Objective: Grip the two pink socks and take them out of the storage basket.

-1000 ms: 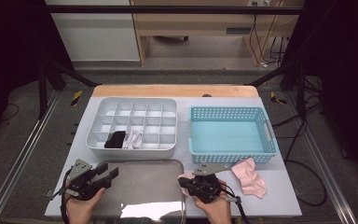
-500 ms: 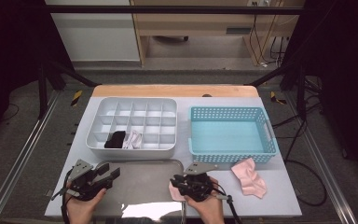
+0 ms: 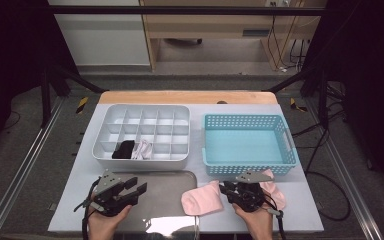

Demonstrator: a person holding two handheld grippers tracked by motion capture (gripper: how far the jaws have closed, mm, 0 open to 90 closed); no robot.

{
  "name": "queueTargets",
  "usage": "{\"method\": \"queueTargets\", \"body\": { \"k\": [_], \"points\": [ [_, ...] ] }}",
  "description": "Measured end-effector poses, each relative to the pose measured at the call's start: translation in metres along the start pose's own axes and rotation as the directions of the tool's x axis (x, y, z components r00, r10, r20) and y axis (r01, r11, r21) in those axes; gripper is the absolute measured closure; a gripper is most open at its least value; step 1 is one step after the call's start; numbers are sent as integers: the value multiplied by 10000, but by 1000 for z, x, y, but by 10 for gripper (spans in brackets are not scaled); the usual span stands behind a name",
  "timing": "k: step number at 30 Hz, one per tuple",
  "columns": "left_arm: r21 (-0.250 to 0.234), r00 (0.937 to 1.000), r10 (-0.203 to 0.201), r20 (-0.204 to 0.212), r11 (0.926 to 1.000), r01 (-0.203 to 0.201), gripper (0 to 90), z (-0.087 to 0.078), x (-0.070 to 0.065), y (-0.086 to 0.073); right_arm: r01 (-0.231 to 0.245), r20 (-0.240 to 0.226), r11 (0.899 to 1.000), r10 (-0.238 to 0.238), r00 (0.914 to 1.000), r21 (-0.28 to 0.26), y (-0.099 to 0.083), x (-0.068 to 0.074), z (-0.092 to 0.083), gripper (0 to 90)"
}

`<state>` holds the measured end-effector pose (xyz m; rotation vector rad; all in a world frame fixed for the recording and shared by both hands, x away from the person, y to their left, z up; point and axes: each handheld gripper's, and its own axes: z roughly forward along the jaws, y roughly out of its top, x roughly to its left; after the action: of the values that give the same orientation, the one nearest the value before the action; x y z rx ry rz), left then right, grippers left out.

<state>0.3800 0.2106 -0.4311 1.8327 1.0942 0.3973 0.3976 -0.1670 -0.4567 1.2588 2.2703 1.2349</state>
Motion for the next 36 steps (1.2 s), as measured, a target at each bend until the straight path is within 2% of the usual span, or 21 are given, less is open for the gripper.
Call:
{"method": "queueTargets", "body": {
  "k": [5,9,12,13,14,15,20,21,23,27,29,31,32,33,36],
  "points": [
    [395,9989,354,295,9986,-365,605,20,-24,2,-47,-77,9996,49,10000,267,-9,-1,0,732],
    [805,9969,646,440,9944,-680,617,37,-41,0,-91,-197,9993,99,9998,374,-16,-2,2,731],
    [1190,9959,790,450,9893,-839,623,50,-51,-2,-197,-186,9988,206,9996,438,-19,-3,4,726],
    [1395,9947,887,518,9856,-952,625,56,-58,-3,-187,-85,9991,191,9998,392,-20,-4,5,721],
    [1395,9947,887,518,9856,-952,626,56,-58,-3,-187,-85,9991,191,9998,392,-20,-4,5,721],
    [1599,9929,997,654,9811,-1091,626,63,-64,-6,-189,-65,9993,191,9998,310,-19,-5,6,721],
    [1800,9896,1123,900,9754,-1271,635,73,-75,-9,-309,-175,9995,311,9994,113,-16,-6,9,715],
    [1925,9883,1199,944,9718,-1363,637,77,-79,-10,-298,-172,9996,297,9994,-18,-14,-7,11,702],
    [1990,9873,1275,951,9693,-1443,642,79,-81,-11,-322,-220,9995,322,9992,13,-13,-6,13,699],
    [2224,9857,1399,937,9621,-1577,710,83,-84,-15,-230,-274,9996,235,9993,166,-12,-2,23,702],
    [2208,9863,1367,925,9631,-1542,748,84,-83,-16,-155,-254,9994,163,9995,318,-11,-1,27,731],
    [2205,9866,1345,926,9635,-1520,824,84,-83,-16,-82,-238,9985,94,9997,538,-11,0,32,819],
    [2196,9868,1325,936,9639,-1503,824,84,-83,-16,-82,-238,9985,94,9997,538,-11,0,32,819],
    [2192,9865,1310,985,9641,-1499,857,84,-82,-16,-42,-254,9985,56,9997,547,-11,0,32,866],
    [2069,9861,1281,1058,9671,-1478,869,84,-81,-17,-121,-307,9982,139,9994,588,-10,0,30,876]
  ]
}}
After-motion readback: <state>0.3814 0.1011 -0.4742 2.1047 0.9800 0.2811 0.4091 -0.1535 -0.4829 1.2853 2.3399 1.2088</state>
